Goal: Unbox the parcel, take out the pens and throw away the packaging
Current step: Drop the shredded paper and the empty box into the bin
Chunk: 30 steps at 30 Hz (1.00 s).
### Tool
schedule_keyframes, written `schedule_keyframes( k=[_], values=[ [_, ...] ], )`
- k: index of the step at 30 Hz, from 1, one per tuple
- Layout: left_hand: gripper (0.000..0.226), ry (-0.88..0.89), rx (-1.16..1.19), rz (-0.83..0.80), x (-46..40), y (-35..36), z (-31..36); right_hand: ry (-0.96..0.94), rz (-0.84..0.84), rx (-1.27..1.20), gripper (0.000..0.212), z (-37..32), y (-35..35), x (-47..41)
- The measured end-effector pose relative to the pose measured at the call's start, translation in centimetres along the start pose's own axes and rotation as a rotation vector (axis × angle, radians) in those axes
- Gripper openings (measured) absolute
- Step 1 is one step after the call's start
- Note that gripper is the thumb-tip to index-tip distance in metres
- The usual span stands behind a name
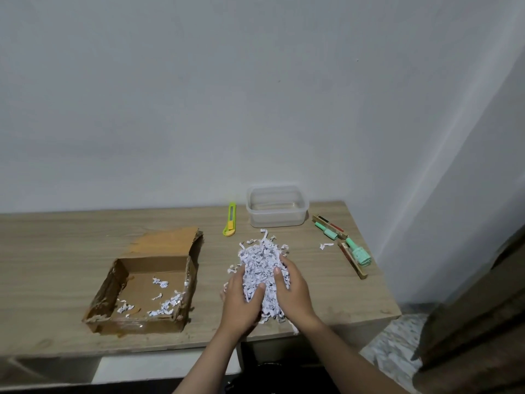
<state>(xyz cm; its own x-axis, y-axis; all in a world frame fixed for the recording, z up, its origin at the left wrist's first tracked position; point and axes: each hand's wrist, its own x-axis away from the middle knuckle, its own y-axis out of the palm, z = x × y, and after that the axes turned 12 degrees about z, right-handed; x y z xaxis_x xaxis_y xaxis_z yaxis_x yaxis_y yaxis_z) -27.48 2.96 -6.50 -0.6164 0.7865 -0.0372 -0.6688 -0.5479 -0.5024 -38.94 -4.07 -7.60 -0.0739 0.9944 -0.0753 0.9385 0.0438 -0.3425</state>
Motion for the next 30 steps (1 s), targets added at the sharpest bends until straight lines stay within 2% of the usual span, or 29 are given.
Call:
schedule_keyframes(
  k=[4,8,13,19,22,26,30],
  values=[
    [0.039,-0.177,0.361,0.037,0.2,0.6,2.8,0.129,0.056,-0.198,0.028,-1.1,1.1,0.3],
    [0.043,-0.259,0.549,0.062,0.5,1.5,4.6,0.188,0.109,-0.327,0.029,-2.1,1.5,0.2],
    [0.043,-0.267,0.599,0.093,1.3,2.1,6.2,0.166,0.159,-0.364,0.026,-3.1,0.0,0.5],
    [0.036,-0.247,0.686,0.134,2.9,2.8,7.3,0.171,0.169,-0.387,0.035,-2.7,-1.4,1.2],
    [0.039,-0.259,0.686,0.150,3.8,2.9,7.3,0.159,0.180,-0.389,0.025,-2.6,-2.0,2.1],
    [0.040,-0.249,0.680,0.105,5.1,2.4,6.7,0.182,0.239,-0.406,0.036,-2.9,-2.3,3.9],
    [0.040,-0.232,0.690,0.046,6.8,0.9,6.2,0.171,0.313,-0.484,0.022,-3.8,-2.3,6.4]
  ],
)
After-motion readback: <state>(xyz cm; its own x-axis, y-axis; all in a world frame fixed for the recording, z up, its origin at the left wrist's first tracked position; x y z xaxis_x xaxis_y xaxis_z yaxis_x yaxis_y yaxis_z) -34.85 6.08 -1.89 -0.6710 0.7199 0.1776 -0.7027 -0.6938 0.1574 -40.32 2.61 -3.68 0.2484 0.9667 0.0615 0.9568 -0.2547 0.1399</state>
